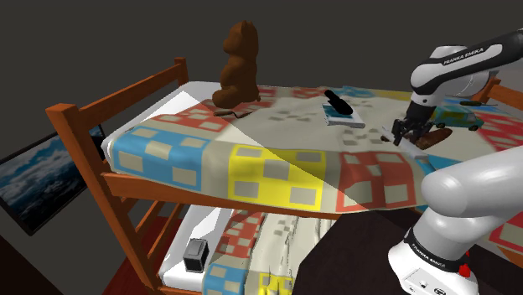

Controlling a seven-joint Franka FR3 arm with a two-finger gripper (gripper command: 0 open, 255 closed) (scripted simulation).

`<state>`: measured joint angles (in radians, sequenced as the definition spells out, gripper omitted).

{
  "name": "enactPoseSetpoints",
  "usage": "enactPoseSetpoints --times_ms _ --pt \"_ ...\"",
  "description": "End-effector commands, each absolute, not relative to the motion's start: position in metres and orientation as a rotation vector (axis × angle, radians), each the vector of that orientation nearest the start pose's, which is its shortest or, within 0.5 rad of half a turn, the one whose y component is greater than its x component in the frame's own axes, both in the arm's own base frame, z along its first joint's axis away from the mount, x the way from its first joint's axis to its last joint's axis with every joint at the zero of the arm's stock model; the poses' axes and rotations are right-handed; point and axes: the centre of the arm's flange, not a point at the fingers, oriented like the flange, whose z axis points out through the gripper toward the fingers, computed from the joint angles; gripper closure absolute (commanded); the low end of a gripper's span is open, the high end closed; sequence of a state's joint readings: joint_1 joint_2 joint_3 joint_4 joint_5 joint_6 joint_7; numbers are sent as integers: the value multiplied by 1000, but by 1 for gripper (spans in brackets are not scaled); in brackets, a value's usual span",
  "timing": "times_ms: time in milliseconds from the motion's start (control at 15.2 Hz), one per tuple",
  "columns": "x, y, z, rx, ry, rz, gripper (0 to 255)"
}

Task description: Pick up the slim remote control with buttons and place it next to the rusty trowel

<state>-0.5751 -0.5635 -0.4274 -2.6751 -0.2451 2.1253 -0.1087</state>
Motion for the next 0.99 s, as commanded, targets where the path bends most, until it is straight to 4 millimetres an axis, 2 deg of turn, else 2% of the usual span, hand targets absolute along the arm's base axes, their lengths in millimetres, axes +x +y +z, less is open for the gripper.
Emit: enactPoseSetpoints --times_ms 0,462,924 --pt "196 -311 383 -2932 1070 3 255" --pt "196 -311 346 -2932 1070 3 255" --pt "196 -311 344 -2932 1070 3 255"
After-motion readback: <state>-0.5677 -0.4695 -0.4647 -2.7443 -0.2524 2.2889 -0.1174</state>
